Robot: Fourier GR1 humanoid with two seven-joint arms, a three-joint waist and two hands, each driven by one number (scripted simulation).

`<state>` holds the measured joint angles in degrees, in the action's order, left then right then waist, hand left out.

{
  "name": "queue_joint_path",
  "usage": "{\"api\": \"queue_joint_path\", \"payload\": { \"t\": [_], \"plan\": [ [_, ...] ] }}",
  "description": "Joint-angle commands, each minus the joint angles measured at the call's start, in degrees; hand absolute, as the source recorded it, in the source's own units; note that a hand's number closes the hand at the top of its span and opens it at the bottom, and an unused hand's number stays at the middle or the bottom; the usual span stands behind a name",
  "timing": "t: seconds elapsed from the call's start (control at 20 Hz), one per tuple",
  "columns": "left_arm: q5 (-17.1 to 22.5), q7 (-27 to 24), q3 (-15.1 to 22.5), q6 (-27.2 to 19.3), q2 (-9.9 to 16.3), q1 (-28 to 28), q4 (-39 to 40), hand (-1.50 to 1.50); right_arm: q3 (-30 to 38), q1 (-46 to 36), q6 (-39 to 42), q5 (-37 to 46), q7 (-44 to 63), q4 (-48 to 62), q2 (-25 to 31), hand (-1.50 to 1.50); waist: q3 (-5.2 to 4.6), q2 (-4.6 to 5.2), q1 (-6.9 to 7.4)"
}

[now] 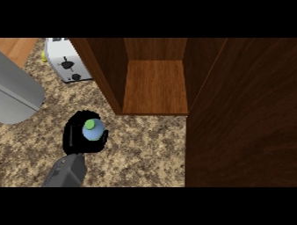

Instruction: Pick up the bottled water, place it into the cabinet and close the cabinet

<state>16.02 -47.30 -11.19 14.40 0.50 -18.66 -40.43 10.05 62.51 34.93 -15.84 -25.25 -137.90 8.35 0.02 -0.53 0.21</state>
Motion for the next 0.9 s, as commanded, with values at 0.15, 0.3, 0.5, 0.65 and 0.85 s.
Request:
{"api": "queue_joint_path", "payload": {
  "t": [0.15,0.3,0.5,0.65,0.85],
  "plan": [
    [6.9,7.1,14.6,-9.0,-0.5,1.7,-15.6,1.5,-2.0,0.5,-1.3,-1.7,3.3,-7.7,-0.9,-1.5,0.0,-0.15,0.08],
    [9.2,12.7,20.6,-13.2,-0.5,3.3,-25.5,1.5,-0.5,0.4,-1.4,-2.0,1.9,-6.2,-0.8,-1.5,0.04,-0.44,0.38],
    [10.5,18.6,32.1,-23.4,-0.5,5.3,-35.5,1.5,-0.3,-1.6,-1.9,-3.6,4.1,-6.6,0.6,-1.5,0.0,-0.02,0.31],
    [9.2,22.9,38.5,-32.2,-0.5,6.9,-43.6,1.5,1.5,-1.7,-0.5,-4.4,2.2,-4.0,1.1,-1.5,0.01,-0.02,-0.13],
    [10.1,26.6,42.7,-44.8,-0.5,-2.0,-44.3,1.5,2.2,-3.5,-1.0,-7.4,5.4,-6.0,2.7,-1.5,-0.04,0.47,-0.98]
  ]
}}
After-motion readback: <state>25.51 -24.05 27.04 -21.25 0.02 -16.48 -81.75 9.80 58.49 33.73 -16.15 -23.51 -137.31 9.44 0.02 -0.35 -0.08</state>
